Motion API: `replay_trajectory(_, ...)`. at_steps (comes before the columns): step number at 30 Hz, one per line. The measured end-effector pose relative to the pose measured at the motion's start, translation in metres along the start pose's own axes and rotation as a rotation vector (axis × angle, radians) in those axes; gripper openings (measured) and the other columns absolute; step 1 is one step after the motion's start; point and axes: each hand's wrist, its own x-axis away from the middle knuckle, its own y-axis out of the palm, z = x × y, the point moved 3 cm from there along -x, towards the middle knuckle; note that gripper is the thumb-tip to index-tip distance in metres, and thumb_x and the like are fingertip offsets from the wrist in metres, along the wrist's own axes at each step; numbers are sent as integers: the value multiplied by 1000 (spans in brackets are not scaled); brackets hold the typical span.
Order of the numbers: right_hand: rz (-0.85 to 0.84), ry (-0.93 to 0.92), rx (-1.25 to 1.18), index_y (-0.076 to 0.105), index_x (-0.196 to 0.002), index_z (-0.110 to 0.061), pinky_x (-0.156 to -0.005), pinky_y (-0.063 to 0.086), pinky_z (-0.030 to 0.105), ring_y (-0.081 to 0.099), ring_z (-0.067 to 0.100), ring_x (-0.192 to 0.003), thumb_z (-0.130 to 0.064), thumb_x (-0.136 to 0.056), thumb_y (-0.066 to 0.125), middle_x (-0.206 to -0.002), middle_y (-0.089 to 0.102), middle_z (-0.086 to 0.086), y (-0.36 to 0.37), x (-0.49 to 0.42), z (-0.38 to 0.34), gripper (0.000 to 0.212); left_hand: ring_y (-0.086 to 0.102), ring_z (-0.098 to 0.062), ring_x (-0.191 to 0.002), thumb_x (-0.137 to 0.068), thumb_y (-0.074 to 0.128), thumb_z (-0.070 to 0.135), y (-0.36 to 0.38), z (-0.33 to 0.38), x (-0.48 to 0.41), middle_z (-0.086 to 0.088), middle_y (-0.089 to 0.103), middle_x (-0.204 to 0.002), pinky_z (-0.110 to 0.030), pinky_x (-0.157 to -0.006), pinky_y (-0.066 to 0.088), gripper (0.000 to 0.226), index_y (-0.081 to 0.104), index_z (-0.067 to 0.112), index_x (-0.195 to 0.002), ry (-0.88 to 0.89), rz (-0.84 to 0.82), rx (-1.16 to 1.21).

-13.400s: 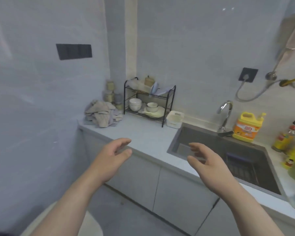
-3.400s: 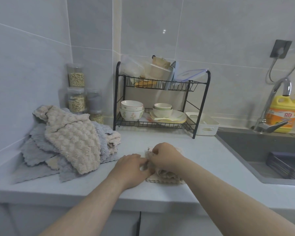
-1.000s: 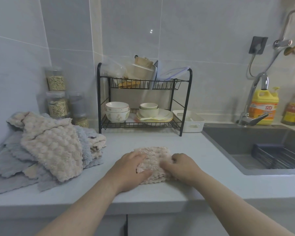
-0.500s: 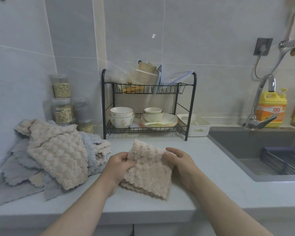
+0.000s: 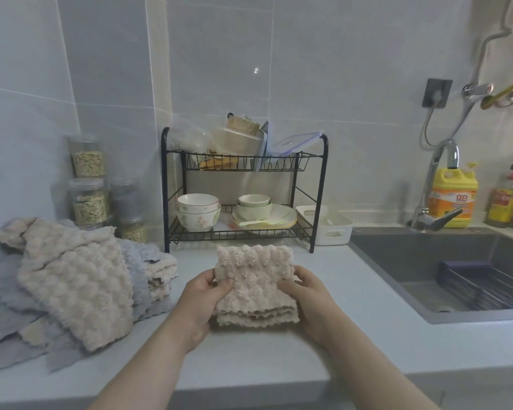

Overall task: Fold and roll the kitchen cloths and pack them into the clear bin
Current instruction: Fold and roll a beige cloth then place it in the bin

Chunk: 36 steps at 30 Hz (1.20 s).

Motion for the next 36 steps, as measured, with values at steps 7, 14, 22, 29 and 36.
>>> replay_trajectory(7,-46,-42,-48,64,-109,0,-74,55,40,65,36,-87,19,-78,51,-102,68,28,-1,-1,-3,38,70,-32,-82,-79,49,-17,-2,5,0,-22,72,-93,-41,-73,56,35,67,3,-102,-55,-48,123)
replay_trajectory(14,-15,3,-65,63,-105,8,-66,54,34,63,34,-82,22,-79,43,-99,63,31,-2,-6,0,36,69,-30,-74,-83,38,-20,-6,1,-5,-24,68,-89,-36,-65,59,36,63,3,-96,-74,19,163)
replay_trajectory(22,49,-86,233,62,-69,-22,-65,41,31,51,19,-69,-41,-66,75,-75,55,6,0,-2,3,23,50,-17,-74,-71,80,27,-3,-2,0,-5,53,-86,-31,-69,41,32,56,14,-87,-6,38,-174)
replay_trajectory(29,55,-160,245,66,-103,-1,-70,54,31,67,30,-86,9,-78,68,-94,72,17,-5,-2,3,27,69,-13,-67,-72,73,-12,-2,-8,-2,-14,70,-85,-20,-58,53,24,64,1,-90,29,63,-164)
replay_trajectory(36,-17,-177,80,60,-107,-1,-80,52,42,65,29,-84,-5,-68,70,-93,68,19,-3,-3,4,41,69,-26,-80,-79,67,-10,0,-3,0,-11,73,-89,-36,-71,59,24,64,5,-98,79,38,-95)
